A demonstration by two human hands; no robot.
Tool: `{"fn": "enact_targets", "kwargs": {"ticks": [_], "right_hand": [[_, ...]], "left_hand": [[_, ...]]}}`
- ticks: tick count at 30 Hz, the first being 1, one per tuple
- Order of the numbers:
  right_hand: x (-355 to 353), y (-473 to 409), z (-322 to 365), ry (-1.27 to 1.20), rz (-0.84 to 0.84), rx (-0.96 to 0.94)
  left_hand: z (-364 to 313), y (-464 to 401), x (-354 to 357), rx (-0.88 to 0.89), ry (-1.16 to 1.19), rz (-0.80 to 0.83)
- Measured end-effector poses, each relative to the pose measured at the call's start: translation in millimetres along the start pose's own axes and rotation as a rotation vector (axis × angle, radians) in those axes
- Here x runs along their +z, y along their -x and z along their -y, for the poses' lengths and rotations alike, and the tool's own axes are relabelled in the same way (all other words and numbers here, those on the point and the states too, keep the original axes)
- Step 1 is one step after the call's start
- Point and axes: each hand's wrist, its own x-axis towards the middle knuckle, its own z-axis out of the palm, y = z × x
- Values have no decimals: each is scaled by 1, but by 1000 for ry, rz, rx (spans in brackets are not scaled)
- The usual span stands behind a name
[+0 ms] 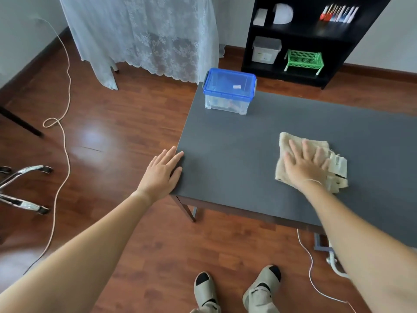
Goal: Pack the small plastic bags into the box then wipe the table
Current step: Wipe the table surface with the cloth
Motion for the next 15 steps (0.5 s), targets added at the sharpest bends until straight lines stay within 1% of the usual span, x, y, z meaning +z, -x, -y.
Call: {"fn": "enact_targets", "kwargs": {"ticks": [1, 2, 3, 5, 6, 7, 8, 9, 10, 11, 12, 14, 15], "right_hand": [[3, 3, 20, -10, 6, 28], [9, 11, 41, 0, 16, -18], [18, 25, 61, 28, 16, -136], [36, 65, 81, 89, 6, -494], [40, 84, 79, 119, 29, -663], [41, 97, 66, 139, 52, -790], [39, 103, 47, 138, 62, -860], [35, 101, 21, 131, 57, -865], [31, 95, -4, 128, 24, -816], [26, 84, -30, 132, -23, -717], [19, 68, -57, 130, -64, -573], [1, 29, -101, 94, -77, -276], [-8, 9, -116, 70, -74, -173]], "left_hand": [[-3, -1, 3, 11, -20, -2], [-7, -3, 6, 22, -40, -7], [-11, -7, 7, 36, -56, -10], [-20, -15, 11, 66, -81, -12], [-26, -21, 12, 78, -93, -14], [-31, -27, 12, 87, -101, -18], [-37, -33, 13, 94, -108, -18], [-44, -40, 15, 105, -116, -14], [-51, -46, 17, 111, -125, -8], [-57, -52, 20, 119, -131, -2], [-68, -58, 23, 132, -132, 3], [-89, -68, 32, 162, -135, 11], [-100, -73, 37, 180, -145, 19]]}}
